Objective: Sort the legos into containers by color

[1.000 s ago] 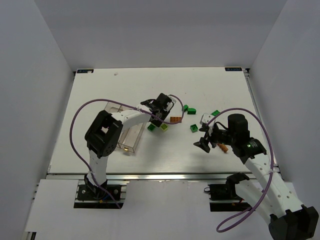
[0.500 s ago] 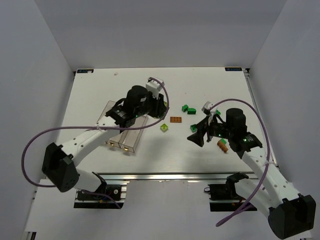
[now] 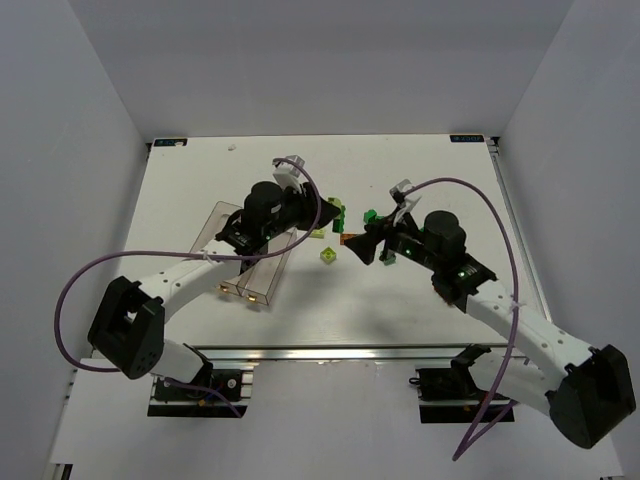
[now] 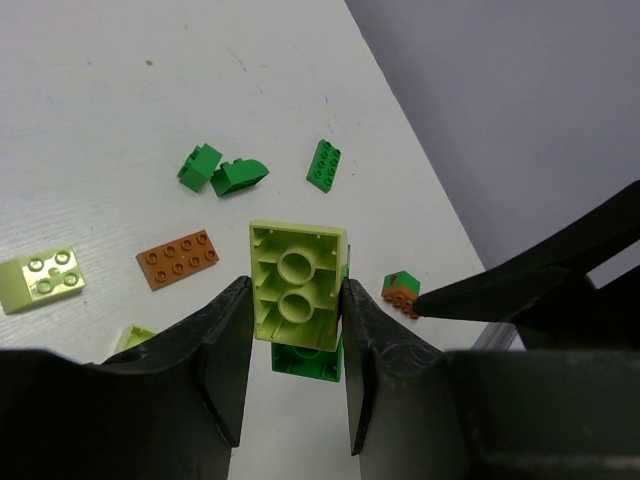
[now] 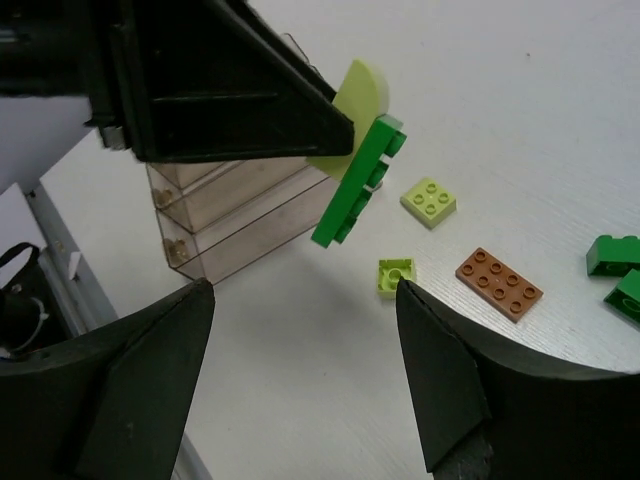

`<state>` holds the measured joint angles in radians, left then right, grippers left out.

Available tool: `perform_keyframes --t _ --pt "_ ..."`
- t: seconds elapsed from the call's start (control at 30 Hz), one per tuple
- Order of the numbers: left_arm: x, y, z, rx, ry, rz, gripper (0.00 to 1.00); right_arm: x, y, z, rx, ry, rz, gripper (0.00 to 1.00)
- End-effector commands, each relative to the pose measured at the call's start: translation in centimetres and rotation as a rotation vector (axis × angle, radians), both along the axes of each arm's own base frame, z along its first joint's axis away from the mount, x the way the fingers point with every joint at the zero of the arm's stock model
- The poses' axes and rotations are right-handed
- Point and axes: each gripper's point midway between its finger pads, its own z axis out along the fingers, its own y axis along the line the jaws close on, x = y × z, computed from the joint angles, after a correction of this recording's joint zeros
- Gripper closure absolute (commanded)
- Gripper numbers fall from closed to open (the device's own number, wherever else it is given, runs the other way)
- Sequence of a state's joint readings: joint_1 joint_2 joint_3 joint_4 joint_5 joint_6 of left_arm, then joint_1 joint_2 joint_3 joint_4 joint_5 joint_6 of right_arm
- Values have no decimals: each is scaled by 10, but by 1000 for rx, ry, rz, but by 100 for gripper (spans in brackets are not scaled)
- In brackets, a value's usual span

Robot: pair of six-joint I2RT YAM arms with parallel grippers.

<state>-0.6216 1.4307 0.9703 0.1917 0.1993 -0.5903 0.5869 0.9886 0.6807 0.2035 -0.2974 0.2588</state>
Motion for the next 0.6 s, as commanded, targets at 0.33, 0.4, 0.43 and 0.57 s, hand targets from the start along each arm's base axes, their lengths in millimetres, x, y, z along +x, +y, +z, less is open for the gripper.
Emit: perform_keyframes --t 0.33,0.4,0.43,0.57 --pt "-13 8 23 -132 -28 18 100 52 26 -8 -89 -77 -229 21" --pt "-14 7 21 -136 -17 13 100 58 27 -8 -100 -83 -242 21" --pt "-14 7 20 -138 -11 12 100 61 30 -14 -112 -71 -241 21" --pt "-16 7 13 -143 8 15 100 68 37 -12 -108 -64 -241 22"
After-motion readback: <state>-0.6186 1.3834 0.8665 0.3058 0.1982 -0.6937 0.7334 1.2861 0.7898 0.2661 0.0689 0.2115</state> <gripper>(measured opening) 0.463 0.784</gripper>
